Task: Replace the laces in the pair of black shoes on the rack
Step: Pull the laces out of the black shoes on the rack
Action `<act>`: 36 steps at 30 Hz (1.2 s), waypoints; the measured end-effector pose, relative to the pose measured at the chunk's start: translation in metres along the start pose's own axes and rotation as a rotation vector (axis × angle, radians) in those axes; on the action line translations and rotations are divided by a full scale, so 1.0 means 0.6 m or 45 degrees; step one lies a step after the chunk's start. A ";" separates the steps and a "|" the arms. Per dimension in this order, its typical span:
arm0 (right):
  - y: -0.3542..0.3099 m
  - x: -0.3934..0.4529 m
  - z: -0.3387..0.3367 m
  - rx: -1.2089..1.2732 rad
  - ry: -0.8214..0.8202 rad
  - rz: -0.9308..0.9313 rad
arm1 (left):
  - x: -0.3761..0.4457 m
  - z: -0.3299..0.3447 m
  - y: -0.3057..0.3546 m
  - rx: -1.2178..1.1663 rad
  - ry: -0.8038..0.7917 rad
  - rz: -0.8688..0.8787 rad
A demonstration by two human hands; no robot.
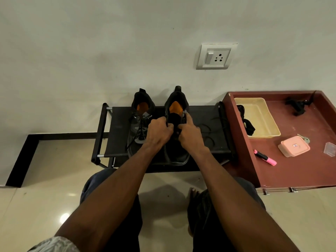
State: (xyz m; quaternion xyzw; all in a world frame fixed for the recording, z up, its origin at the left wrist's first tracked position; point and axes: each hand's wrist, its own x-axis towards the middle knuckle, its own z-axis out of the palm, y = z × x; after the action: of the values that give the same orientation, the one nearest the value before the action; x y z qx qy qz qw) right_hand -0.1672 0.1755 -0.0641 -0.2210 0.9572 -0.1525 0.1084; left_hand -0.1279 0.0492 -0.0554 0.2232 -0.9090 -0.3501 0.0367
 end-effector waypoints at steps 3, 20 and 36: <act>0.008 0.008 -0.015 0.330 0.068 0.161 | 0.001 0.003 -0.003 -0.019 -0.011 -0.028; 0.062 0.004 -0.078 0.599 -0.202 0.259 | -0.001 -0.004 -0.012 -0.107 -0.039 -0.031; 0.020 -0.044 -0.122 1.042 -1.343 0.027 | 0.000 -0.003 -0.010 -0.053 0.063 -0.006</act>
State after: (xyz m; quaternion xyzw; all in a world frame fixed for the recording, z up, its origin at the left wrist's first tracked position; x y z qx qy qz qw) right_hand -0.1687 0.2158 0.0035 -0.1975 0.6429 -0.3739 0.6386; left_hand -0.1251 0.0441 -0.0580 0.2330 -0.8998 -0.3633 0.0632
